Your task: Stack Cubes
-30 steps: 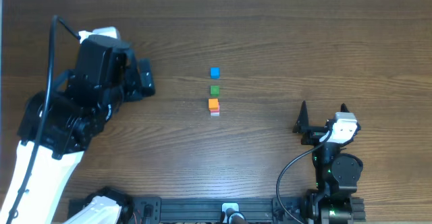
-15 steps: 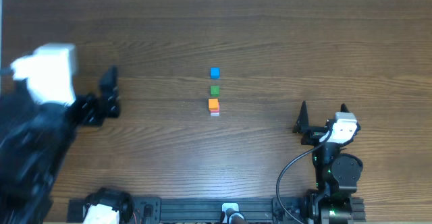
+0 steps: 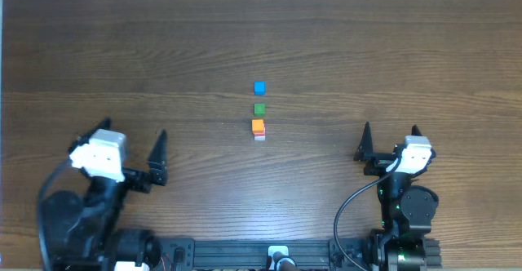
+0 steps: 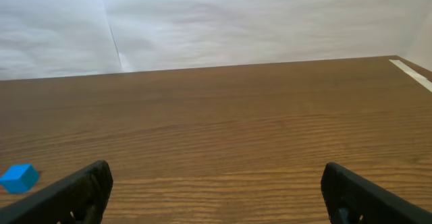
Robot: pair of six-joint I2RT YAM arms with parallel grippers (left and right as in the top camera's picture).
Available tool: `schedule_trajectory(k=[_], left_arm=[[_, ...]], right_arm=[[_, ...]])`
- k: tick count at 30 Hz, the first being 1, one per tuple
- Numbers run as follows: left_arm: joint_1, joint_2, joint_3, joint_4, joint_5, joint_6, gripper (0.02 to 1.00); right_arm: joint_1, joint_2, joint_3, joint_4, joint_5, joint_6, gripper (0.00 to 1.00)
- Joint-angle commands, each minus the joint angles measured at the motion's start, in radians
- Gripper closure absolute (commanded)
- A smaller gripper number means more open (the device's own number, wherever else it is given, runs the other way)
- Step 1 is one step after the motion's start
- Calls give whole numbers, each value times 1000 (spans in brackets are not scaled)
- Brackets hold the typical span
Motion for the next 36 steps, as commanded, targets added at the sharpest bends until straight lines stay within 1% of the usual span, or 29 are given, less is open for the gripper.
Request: schedule_trajectory(k=[1, 10, 15, 36], left_arm=[[5, -115, -235, 134, 44, 18, 18], [5, -206, -450, 406, 44, 18, 18], [8, -236, -520, 507, 43, 18, 18], [14, -276, -668, 541, 47, 17, 18]], right_arm=[[-1, 3, -5, -3, -1, 5, 7], [-1, 3, -5, -3, -1, 5, 7], [-1, 3, -5, -3, -1, 5, 7], [-1, 3, -5, -3, -1, 5, 7]])
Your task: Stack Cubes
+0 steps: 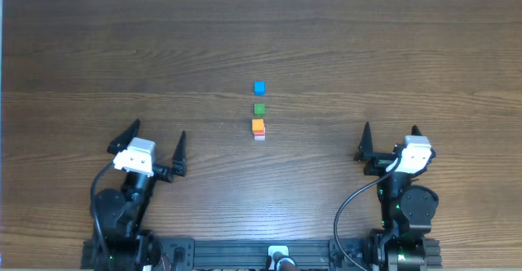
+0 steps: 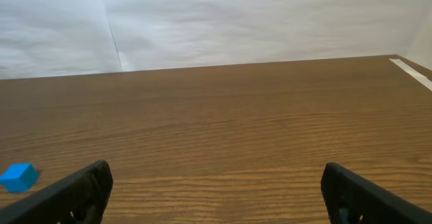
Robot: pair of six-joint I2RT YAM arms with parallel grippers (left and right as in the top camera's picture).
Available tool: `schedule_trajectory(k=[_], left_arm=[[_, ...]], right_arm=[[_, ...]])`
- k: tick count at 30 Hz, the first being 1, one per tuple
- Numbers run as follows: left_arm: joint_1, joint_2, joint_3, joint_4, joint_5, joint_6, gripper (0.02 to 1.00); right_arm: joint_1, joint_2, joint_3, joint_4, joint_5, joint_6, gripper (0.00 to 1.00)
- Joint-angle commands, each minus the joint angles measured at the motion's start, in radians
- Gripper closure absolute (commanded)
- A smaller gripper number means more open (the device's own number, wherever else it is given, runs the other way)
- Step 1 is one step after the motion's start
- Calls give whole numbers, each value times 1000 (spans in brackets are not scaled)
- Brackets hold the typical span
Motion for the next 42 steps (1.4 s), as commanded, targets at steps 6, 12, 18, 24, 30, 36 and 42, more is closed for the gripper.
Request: schedule_trajectory(k=[6, 12, 18, 24, 30, 36, 42], left_arm=[[6, -14, -14, 13, 13, 14, 18], [6, -13, -14, 13, 13, 14, 18], [6, -13, -14, 13, 13, 14, 18], [6, -13, -14, 13, 13, 14, 18], [6, -13, -14, 13, 13, 14, 18], [6, -13, -14, 13, 13, 14, 18], [6, -13, -14, 13, 13, 14, 18]], right_arm=[[-1, -1, -5, -3, -1, 5, 7], [-1, -1, -5, -3, -1, 5, 9], [-1, -1, -5, 6, -27, 10, 7], [-1, -1, -4, 233, -294, 147, 9], [-1, -1, 89, 220, -385, 211, 9], [-1, 47, 315, 51, -319, 76, 7], [-1, 312, 629, -121, -308, 84, 9]])
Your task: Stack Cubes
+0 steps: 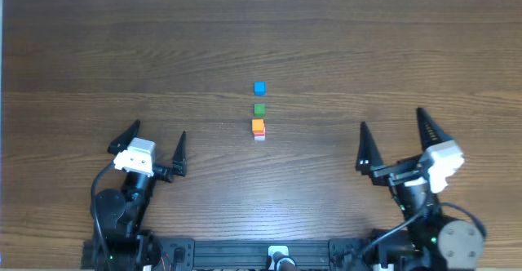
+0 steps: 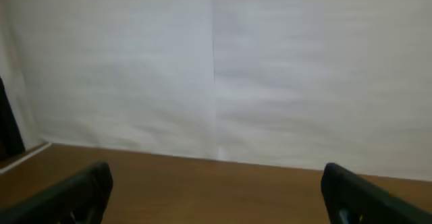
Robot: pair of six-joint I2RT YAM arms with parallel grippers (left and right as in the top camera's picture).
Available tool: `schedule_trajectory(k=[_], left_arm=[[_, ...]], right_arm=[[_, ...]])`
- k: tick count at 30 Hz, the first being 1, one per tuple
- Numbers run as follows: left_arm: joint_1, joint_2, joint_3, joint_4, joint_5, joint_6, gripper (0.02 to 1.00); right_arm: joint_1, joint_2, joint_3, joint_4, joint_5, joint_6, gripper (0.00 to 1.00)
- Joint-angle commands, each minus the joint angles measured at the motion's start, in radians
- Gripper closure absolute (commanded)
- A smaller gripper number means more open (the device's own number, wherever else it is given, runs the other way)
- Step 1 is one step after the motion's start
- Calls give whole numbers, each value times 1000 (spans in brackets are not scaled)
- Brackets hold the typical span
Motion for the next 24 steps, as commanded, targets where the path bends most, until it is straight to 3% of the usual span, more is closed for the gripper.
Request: schedule_trajectory(k=[1, 6, 12, 14, 19, 24], left_arm=[[6, -10, -8, 4, 12, 14, 18], [6, -10, -8, 4, 12, 14, 18], [6, -10, -8, 4, 12, 14, 18], [6, -10, -8, 4, 12, 14, 18], [6, -10, -8, 4, 12, 14, 18], [6, -10, -8, 4, 12, 14, 18]], right_arm=[[8, 291, 289, -164, 14, 9, 9], [148, 570, 542, -318, 64, -29, 9], [483, 873, 767, -436, 441, -68, 7], [559, 954, 815, -467, 511, -71, 7], [691, 1166, 892, -498, 531, -21, 9], [744, 1323, 925, -541, 526, 129, 9]])
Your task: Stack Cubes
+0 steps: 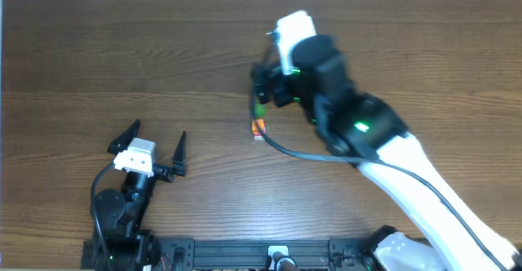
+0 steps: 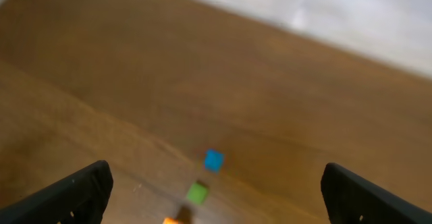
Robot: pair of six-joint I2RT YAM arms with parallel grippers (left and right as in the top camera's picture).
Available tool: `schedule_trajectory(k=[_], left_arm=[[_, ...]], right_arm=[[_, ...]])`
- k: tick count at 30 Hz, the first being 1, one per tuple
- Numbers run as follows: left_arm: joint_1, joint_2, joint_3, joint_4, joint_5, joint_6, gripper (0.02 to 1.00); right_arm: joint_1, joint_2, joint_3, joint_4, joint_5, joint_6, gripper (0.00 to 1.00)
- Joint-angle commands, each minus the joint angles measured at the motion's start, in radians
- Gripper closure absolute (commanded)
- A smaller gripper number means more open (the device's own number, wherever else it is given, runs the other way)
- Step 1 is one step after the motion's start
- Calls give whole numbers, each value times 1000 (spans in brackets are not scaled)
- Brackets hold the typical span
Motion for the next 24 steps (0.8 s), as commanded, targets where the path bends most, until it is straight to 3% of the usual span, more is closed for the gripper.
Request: schedule_trajectory(k=[1, 4, 24], left_arm=[[6, -7, -6, 3, 9, 14, 18], [6, -7, -6, 3, 9, 14, 18], [6, -7, -6, 3, 9, 14, 18]], right_arm=[[45, 137, 48, -39, 29, 163, 9], [56, 237, 54, -51, -24, 228, 7], [11, 619, 161, -143, -42, 532, 20]])
